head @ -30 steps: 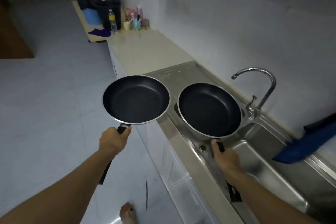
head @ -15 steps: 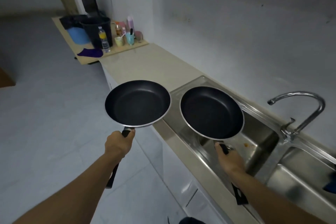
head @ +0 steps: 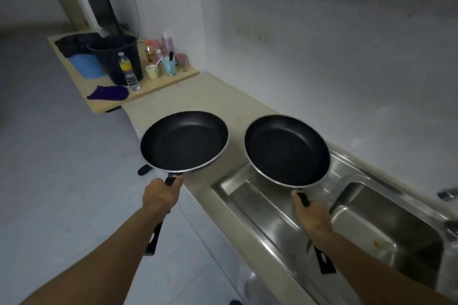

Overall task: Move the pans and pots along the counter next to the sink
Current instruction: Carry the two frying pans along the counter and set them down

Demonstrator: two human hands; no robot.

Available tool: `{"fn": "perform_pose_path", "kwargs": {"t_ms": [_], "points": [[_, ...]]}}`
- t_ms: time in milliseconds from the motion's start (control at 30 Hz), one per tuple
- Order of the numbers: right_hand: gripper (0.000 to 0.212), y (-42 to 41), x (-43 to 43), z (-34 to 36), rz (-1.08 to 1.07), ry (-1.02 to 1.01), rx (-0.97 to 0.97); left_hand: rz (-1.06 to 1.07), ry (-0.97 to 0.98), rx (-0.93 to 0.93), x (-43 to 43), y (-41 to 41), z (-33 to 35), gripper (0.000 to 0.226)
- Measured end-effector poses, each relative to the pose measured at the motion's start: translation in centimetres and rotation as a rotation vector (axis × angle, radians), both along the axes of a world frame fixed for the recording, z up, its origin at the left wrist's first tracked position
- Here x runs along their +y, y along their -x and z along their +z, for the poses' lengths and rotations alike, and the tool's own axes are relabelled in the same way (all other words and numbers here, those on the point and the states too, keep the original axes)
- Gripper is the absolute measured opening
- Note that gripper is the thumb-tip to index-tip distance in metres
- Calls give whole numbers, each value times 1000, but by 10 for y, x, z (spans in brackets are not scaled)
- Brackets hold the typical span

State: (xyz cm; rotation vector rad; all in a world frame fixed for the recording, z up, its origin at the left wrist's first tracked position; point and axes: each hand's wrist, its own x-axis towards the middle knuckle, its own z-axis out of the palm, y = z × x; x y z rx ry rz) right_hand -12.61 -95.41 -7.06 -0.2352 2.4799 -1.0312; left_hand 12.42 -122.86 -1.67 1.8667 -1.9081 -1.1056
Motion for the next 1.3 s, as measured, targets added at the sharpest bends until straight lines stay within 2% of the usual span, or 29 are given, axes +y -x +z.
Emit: {"fn": "perform_pose_path", "kwargs": {"t_ms": [300,400,500,867,1100,1300], "points": [[64,33,-104,-8,-12,-34,-27,-43,-23,-12,-111,43,-4,54],[64,33,-132,-12,-13,-40,-36,-75,-27,-31,-149,55,-13,57],[58,29,-163,-17,-44,-38,-38,-122,-42,-28,-191,66,-21,56],[64,-16,-283,-24,-234,-49,-95,-295,-117,-52,-345,83,-34,56],[63,-17,-332,-35,-304,-114,-111,-376,-144,-113,-401,102,-46,56],[63,2,-362,-44,-354,-76,-146,-401,-157,-128,-427,125,-57,57]]}}
